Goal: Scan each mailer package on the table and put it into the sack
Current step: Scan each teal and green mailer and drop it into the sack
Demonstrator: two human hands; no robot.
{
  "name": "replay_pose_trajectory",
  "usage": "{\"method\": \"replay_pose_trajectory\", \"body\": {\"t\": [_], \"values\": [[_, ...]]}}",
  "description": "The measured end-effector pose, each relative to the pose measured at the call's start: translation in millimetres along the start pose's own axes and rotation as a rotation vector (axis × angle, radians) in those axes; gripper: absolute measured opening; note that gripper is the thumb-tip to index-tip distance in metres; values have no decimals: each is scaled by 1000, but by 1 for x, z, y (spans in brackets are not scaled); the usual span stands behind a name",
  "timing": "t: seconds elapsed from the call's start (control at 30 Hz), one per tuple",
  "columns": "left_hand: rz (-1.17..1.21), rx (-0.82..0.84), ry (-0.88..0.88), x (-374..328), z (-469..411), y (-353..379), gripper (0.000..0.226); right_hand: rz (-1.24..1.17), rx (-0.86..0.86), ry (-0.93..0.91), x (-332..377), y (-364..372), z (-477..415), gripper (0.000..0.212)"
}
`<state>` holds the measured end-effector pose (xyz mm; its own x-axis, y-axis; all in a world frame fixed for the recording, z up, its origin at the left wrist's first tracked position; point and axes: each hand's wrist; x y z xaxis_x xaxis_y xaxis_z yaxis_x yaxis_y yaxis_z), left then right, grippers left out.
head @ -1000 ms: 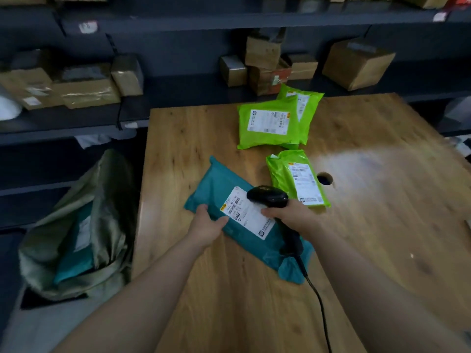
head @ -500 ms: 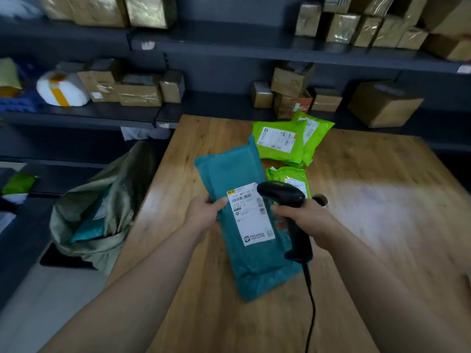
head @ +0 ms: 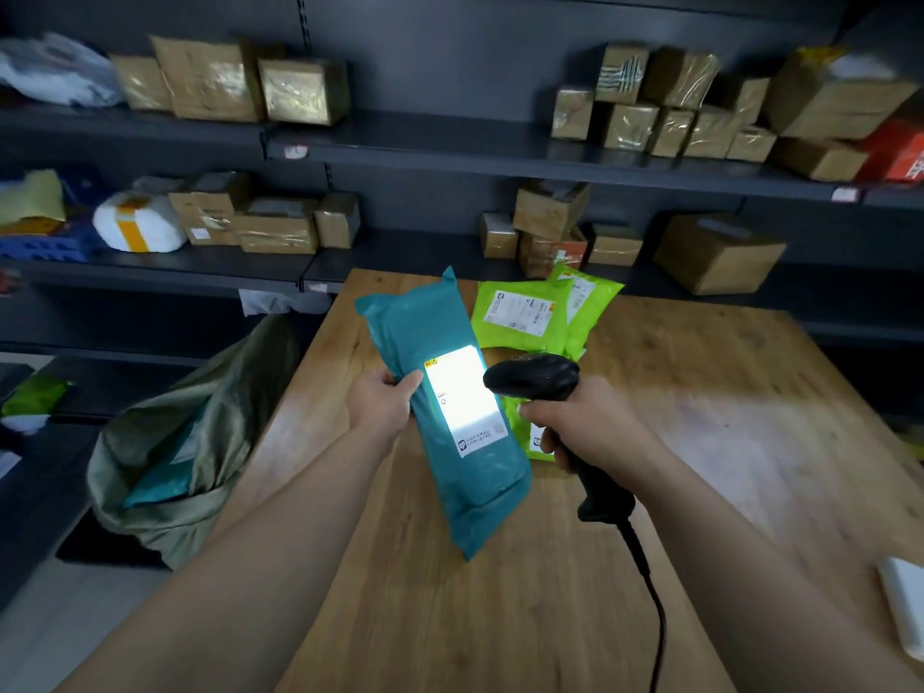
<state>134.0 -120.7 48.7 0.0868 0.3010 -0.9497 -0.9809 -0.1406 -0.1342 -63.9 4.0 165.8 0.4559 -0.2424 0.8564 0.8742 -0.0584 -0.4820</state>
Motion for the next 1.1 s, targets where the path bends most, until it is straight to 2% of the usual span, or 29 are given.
{"method": "replay_pose_trajectory", "body": {"t": [0.13,0.43,0.57,1.1], "values": [[13,8,-3,1,1,3,11,57,-11,-11,5,-3,5,26],[11,22,-16,6,-8,6,22,123,-8,-4,8,-10,11,24],[-12,26,-18,7,-13,5,20,107,-2,4,11,-13,17,20],[-34,16,-20,4,-17,3,14,159,-33,-17,16,-26,41,26]]}}
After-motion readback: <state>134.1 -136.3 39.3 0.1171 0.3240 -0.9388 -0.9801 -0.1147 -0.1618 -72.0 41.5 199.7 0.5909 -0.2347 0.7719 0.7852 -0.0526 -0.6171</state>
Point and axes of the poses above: each hand's wrist, its own z-axis away from the middle knuckle, its own y-axis out of the palm, x = y × z, and after that the axes turned 6 degrees about -y, right-handed
